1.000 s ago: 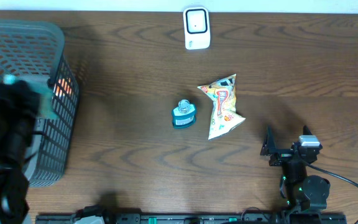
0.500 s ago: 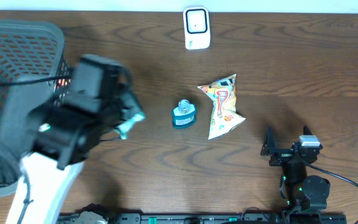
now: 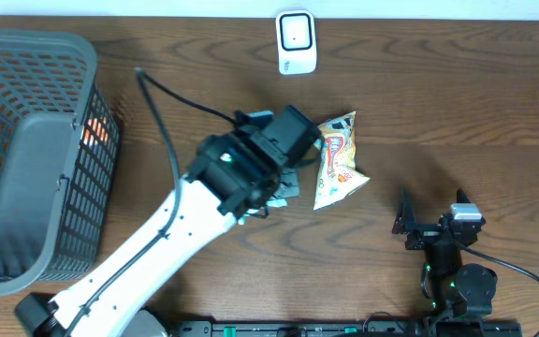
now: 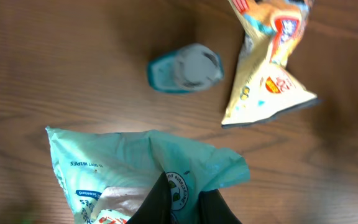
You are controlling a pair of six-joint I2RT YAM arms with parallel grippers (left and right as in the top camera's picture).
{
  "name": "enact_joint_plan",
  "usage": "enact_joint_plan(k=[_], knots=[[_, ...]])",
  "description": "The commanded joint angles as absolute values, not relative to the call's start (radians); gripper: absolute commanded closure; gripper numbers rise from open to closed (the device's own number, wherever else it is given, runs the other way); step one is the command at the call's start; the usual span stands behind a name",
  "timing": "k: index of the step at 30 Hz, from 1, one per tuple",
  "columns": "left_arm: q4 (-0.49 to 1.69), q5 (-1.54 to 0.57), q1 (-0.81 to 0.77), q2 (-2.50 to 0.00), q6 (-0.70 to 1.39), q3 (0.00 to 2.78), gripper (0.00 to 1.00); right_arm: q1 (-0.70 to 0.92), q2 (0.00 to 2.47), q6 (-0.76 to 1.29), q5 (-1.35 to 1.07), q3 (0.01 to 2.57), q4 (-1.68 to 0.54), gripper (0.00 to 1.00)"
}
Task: Scan the item barcode
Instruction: 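Carry the wipes pack to the scanner and hold it there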
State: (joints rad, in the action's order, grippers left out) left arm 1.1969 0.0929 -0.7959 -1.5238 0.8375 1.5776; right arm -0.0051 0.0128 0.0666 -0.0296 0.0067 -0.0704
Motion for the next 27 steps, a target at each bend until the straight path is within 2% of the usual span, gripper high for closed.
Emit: enact_joint_plan(k=[1, 7, 14, 27], knots=[[1.180, 0.125, -0.850, -1.574, 0.851, 1.575, 0.93, 0.002, 0.012, 0.054, -0.032, 0.006, -0.074, 0.01], [1.140, 0.141, -0.926, -1.639, 0.828, 1.574, 0.93, 0.002, 0.012, 0.055, -0.032, 0.006, -0.074, 0.01], [1.089, 0.260, -1.021, -1.754, 0.760, 1.572, 0.93, 0.002, 0.012, 0.055, -0.032, 0.006, -0.074, 0.01], [1.071, 0.286, -1.028, -1.957, 0.867, 1.572, 0.92, 0.002, 0.012, 0.054, -0.032, 0.006, -0.074, 0.01]])
